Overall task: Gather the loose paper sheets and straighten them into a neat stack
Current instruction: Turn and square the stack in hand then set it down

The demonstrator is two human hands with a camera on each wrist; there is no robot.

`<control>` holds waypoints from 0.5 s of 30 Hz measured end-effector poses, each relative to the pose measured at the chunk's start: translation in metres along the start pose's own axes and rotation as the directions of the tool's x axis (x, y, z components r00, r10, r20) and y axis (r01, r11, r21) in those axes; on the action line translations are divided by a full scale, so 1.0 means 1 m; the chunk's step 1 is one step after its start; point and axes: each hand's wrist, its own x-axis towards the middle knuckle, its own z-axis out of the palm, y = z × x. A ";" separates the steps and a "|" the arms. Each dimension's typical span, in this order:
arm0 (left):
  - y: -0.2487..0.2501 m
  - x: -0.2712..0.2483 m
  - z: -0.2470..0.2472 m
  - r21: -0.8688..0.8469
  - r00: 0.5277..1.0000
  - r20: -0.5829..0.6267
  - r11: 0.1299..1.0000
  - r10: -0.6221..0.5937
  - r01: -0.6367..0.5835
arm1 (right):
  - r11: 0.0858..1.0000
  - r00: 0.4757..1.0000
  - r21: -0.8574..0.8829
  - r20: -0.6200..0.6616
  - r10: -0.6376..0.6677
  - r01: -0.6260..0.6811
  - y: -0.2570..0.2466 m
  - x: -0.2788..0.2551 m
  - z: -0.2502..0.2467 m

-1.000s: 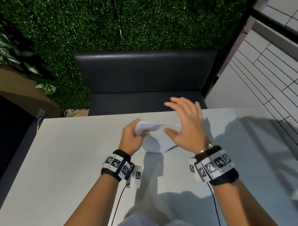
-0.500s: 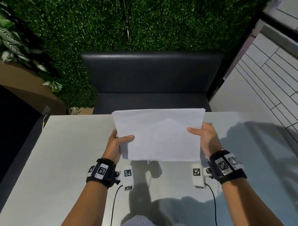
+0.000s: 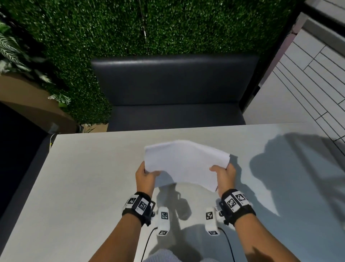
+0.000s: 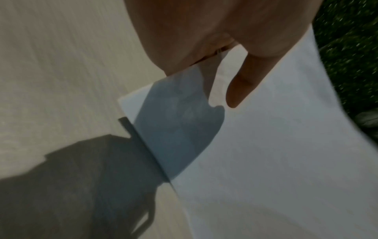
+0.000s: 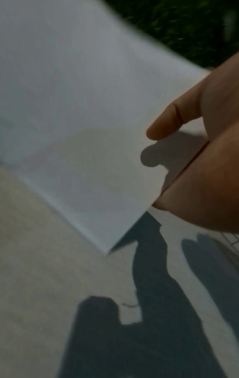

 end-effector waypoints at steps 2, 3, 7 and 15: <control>-0.012 0.002 -0.005 0.020 0.999 -0.005 0.998 -0.054 0.054 | 0.997 0.998 -0.040 0.003 0.067 -0.067 0.013 0.005 -0.004; -0.014 0.003 -0.006 0.021 0.998 -0.014 0.997 -0.069 0.069 | 0.996 0.997 -0.048 -0.003 0.077 -0.077 0.016 0.006 -0.005; -0.015 0.007 -0.008 0.003 0.997 -0.040 0.998 -0.059 0.059 | 0.999 0.998 -0.020 -0.040 0.044 -0.045 0.014 0.010 -0.007; -0.010 0.014 -0.011 0.060 1.000 0.001 0.998 -0.030 0.030 | 0.994 0.999 -0.111 0.047 -0.018 0.023 0.013 0.015 -0.015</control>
